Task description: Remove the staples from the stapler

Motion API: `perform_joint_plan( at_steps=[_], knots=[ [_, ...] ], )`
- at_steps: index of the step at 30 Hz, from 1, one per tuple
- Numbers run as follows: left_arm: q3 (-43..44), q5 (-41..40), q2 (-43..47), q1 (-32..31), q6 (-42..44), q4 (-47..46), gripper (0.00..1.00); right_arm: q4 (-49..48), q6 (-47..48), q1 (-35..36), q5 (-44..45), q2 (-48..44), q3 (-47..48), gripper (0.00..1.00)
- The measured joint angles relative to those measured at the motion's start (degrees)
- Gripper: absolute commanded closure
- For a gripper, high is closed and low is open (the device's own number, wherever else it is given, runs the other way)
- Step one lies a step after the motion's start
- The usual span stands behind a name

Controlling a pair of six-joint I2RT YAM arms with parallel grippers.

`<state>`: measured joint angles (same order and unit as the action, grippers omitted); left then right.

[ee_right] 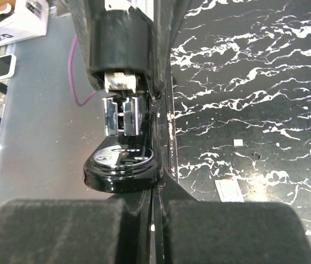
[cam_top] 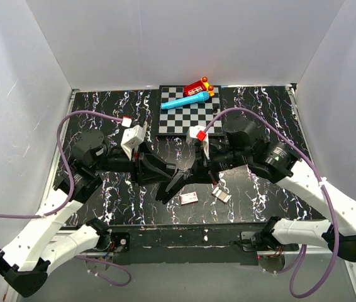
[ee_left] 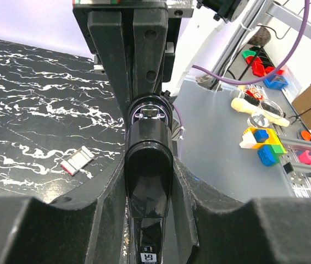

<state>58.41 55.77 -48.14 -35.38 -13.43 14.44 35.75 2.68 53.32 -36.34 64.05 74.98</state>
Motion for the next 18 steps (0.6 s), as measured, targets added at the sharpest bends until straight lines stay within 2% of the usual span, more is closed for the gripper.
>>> perform_joint_plan(
  at_steps=[10, 18],
  knots=[
    [0.0, 4.3, -1.7, 0.1, 0.0, -2.3, 1.0, 3.7, 1.0, -0.4, -8.9, 4.2, 4.6, 0.99],
    [0.0, 5.4, -3.6, -0.2, 0.0, -3.4, 1.0, 4.9, -0.2, -0.3, -11.7, 7.3, 6.7, 0.99]
  ],
)
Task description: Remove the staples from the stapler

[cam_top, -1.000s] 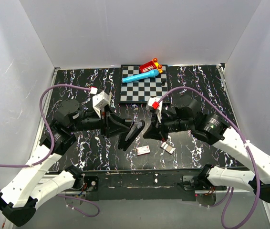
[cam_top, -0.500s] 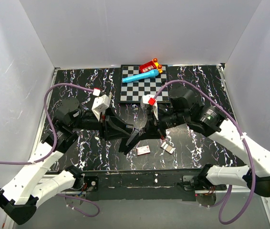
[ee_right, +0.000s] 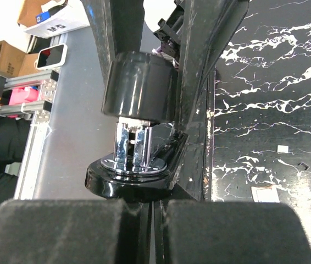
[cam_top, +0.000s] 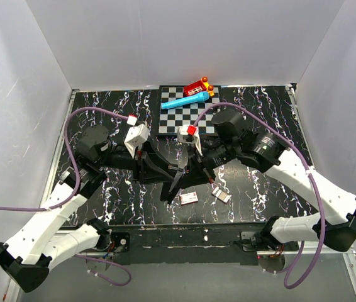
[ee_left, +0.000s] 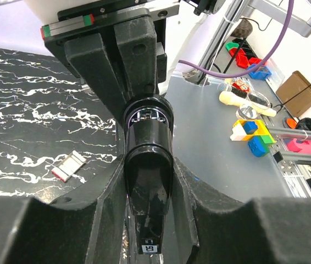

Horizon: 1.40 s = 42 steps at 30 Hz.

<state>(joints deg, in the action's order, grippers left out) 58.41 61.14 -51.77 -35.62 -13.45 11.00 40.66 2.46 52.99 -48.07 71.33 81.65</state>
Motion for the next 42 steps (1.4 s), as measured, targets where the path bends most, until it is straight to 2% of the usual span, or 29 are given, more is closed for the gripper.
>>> perform_joint_plan(
  at_steps=[14, 28, 37, 42],
  knots=[
    [0.1, -0.1, -1.6, -1.8, 1.4, 0.2, 1.0, 10.3, -0.8, 0.3, -1.9, 7.5, 9.4, 0.99],
    [1.0, -0.9, -3.1, -3.5, 2.9, 4.0, 1.0, 14.5, -0.1, 0.3, -1.2, 8.2, 10.1, 0.99],
    [2.0, -6.4, -1.3, -5.2, 4.7, 6.3, 1.0, 7.8, 1.1, 0.9, 4.2, 2.4, 4.5, 0.96],
    [2.1, -9.1, -0.1, -5.9, 4.9, 7.1, 1.0, 1.9, 0.8, 1.4, 7.1, -1.2, -0.8, 0.87]
  ],
)
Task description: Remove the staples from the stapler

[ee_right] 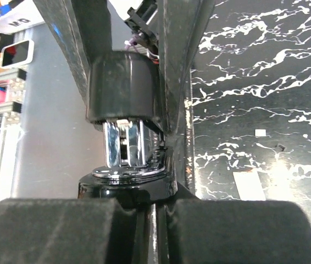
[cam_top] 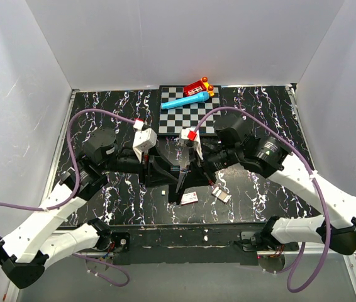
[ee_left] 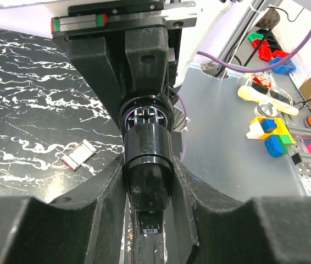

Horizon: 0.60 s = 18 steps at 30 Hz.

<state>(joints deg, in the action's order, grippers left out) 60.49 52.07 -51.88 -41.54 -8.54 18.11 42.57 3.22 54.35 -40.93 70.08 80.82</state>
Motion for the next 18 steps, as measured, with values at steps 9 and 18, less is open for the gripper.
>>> perform_joint_plan(
  at_steps=[9, 18],
  knots=[
    [2.5, -8.0, 0.9, -0.8, 1.4, 4.9, 1.0, -8.2, -2.2, -4.2, 8.1, -7.1, -9.2, 0.78],
    [11.1, -29.3, -3.1, -1.1, 3.0, 14.3, 1.0, -11.8, -9.2, -13.4, 16.5, -13.4, -16.2, 0.74]
  ],
)
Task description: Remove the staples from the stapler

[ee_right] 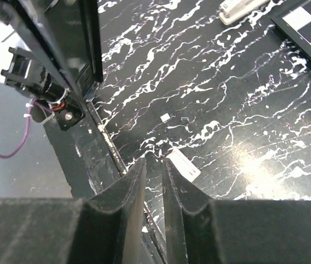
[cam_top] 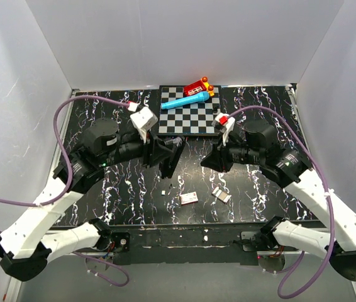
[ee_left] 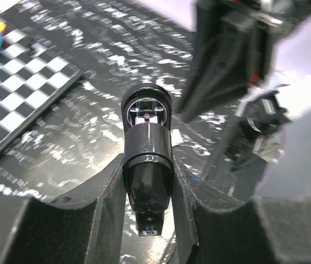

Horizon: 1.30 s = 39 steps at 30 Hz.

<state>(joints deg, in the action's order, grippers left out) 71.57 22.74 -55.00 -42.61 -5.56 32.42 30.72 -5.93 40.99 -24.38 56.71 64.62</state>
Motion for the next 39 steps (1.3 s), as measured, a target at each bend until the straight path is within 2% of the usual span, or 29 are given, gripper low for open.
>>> perform_joint_plan(
  at_steps=[6, 11, 18, 24, 31, 39],
  knots=[
    [4.0, -17.1, -6.4, 0.7, 0.2, 5.6, 1.0, -1.0, -3.8, -0.5, 4.2, 2.1, -2.7, 0.71],
    [4.3, -23.9, -11.3, 6.2, 1.3, 7.5, 1.0, -1.8, -6.1, -0.5, 5.5, 3.1, -5.6, 0.62],
    [4.7, -26.0, -16.7, 20.2, 0.9, 7.5, 1.0, -4.1, -8.8, -0.5, 6.0, 3.1, -8.7, 0.57],
    [6.3, -24.6, -24.8, 28.3, -1.0, 6.5, 1.0, -7.2, -11.6, -0.5, 4.7, 3.2, -12.2, 0.54],
    [11.1, -21.8, -35.4, 33.9, -2.0, 6.2, 1.0, -11.7, -14.7, -0.5, 1.5, 3.2, -16.3, 0.54],
    [17.9, -21.9, -47.3, 35.0, -1.8, 6.8, 1.0, -15.8, -16.2, -0.5, -1.9, 3.6, -16.9, 0.54]
  ],
)
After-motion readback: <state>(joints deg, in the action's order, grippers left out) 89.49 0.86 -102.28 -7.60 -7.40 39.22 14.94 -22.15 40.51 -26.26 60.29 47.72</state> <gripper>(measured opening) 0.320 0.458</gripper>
